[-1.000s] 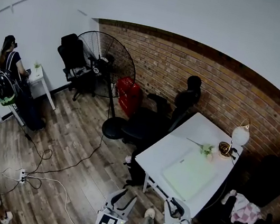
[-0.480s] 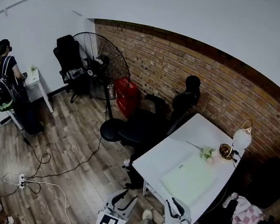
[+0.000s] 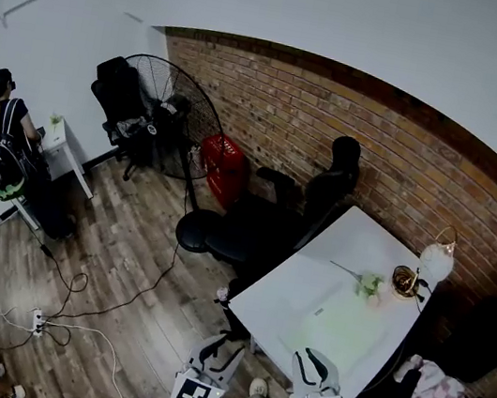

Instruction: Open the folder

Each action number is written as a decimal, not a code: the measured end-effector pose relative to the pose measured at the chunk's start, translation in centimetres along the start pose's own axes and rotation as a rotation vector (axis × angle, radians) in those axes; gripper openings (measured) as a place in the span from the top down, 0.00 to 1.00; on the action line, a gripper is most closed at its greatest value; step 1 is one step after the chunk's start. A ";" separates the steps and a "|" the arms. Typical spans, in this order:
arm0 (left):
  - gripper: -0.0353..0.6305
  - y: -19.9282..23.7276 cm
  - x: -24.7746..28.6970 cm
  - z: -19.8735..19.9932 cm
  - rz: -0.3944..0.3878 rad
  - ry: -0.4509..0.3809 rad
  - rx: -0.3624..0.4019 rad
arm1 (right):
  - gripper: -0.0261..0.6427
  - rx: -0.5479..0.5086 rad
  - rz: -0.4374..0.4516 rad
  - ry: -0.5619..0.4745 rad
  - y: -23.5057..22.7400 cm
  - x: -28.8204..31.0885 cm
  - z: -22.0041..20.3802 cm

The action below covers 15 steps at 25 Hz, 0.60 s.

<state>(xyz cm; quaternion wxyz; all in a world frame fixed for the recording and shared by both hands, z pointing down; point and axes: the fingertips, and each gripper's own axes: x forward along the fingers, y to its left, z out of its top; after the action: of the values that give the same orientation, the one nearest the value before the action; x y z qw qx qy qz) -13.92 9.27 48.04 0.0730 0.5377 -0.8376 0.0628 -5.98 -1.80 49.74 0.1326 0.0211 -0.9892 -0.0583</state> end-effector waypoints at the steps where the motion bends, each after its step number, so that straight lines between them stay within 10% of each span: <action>1: 0.70 0.2 0.7 0.1 0.001 0.002 0.000 | 0.84 0.011 0.000 0.005 -0.5 0.5 0.2; 15: 0.71 2.4 9.8 0.5 0.004 0.052 -0.006 | 0.84 -0.003 0.026 0.030 -7.6 6.8 -0.7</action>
<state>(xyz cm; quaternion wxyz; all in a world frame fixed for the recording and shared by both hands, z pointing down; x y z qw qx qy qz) -20.17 1.42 49.31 0.0963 0.5340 -0.8367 0.0745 -12.21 -9.80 51.23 0.1484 0.0088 -0.9872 -0.0577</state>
